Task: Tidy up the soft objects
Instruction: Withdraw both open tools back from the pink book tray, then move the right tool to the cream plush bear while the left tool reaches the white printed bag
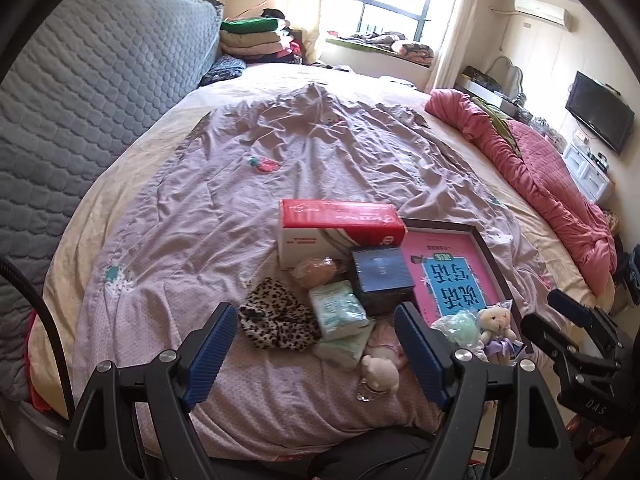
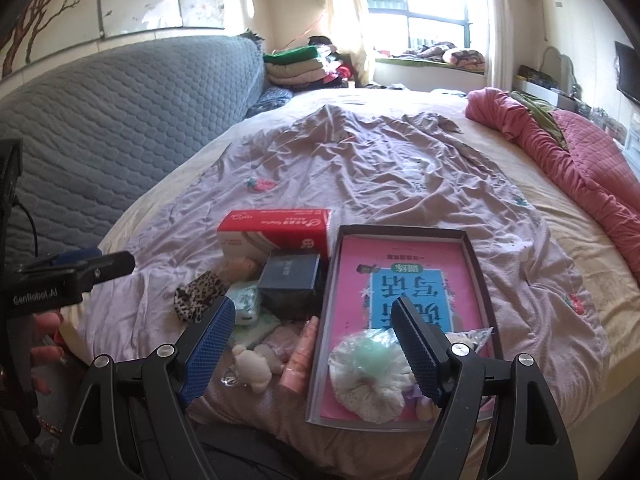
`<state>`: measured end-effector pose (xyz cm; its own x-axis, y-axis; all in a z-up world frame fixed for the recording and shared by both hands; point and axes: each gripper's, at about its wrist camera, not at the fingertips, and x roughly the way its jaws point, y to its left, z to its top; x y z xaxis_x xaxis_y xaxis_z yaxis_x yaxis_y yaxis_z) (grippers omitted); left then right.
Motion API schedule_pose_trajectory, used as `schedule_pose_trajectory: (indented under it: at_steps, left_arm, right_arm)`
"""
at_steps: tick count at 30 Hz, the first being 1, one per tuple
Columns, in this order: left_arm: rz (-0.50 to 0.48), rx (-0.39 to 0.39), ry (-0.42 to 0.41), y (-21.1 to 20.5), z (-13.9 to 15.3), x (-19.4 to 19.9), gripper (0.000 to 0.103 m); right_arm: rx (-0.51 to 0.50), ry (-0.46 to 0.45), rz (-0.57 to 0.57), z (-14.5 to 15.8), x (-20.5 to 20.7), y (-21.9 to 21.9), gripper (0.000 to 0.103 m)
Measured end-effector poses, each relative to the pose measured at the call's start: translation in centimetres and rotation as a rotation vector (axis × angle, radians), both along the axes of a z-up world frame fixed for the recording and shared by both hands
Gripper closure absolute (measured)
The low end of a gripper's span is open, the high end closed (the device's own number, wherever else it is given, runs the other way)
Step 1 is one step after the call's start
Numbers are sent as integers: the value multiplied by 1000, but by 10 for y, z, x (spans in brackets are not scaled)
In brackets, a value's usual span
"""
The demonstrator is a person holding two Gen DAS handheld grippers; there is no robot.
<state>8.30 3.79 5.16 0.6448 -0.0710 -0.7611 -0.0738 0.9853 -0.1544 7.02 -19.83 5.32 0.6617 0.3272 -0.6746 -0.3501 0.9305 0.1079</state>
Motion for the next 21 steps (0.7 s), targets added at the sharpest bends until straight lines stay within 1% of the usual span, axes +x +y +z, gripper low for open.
schedule_pose_trajectory:
  at_steps: [9, 15, 21]
  left_arm:
    - [32, -20, 26, 22, -20, 0, 23]
    - [21, -40, 59, 25, -37, 4, 23]
    - [18, -63, 90, 26, -55, 8, 23]
  right_arm:
    - [-56, 31, 70, -20, -4, 28, 21]
    - [-89, 54, 118, -38, -3, 45, 21]
    - [-142, 68, 202, -58, -5, 62, 21]
